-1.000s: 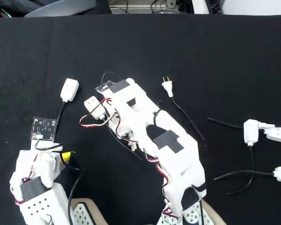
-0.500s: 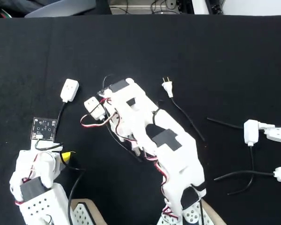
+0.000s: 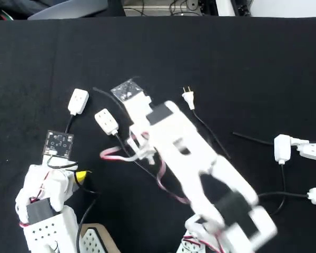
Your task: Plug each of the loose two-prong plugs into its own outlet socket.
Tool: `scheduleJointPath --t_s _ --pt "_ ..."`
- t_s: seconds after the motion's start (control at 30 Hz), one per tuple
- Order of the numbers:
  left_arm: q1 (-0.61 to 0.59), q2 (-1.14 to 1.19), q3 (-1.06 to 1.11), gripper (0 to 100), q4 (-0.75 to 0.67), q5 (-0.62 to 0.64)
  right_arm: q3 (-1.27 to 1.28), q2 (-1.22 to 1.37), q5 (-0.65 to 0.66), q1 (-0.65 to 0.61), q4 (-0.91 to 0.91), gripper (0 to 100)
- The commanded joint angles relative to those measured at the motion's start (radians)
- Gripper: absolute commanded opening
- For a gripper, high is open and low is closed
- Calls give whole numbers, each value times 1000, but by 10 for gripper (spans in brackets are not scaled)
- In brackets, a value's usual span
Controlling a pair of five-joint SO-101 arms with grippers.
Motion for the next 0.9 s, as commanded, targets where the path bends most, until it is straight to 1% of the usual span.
scheduleJointPath --t_s 0.0,0.1,0.3,0.37,0.47,0.57,0.63,0.77,0.87 --pt "84 -5 -7 374 -12 -14 208 -291 -12 2 -249 12" --pt "180 -5 -7 374 -21 -14 404 -475 -112 2 -463 12" --pt "512 -41 -64 374 -21 11 739 -796 -308 2 -848 12" --pt "608 -44 -104 374 -38 86 837 -891 -370 0 -951 12" --pt "674 -43 -151 374 -137 244 958 -1023 -459 -21 -1068 13" --pt "691 -41 -154 374 -273 365 1023 -1129 -486 -86 -1082 13" --pt "693 -40 -154 374 -319 414 1030 -1178 -486 -114 -1017 13" --pt "685 -40 -153 374 -319 433 963 -1225 -480 -147 -822 14" --pt "680 -40 -151 374 -318 430 914 -1228 -436 -167 -715 14"
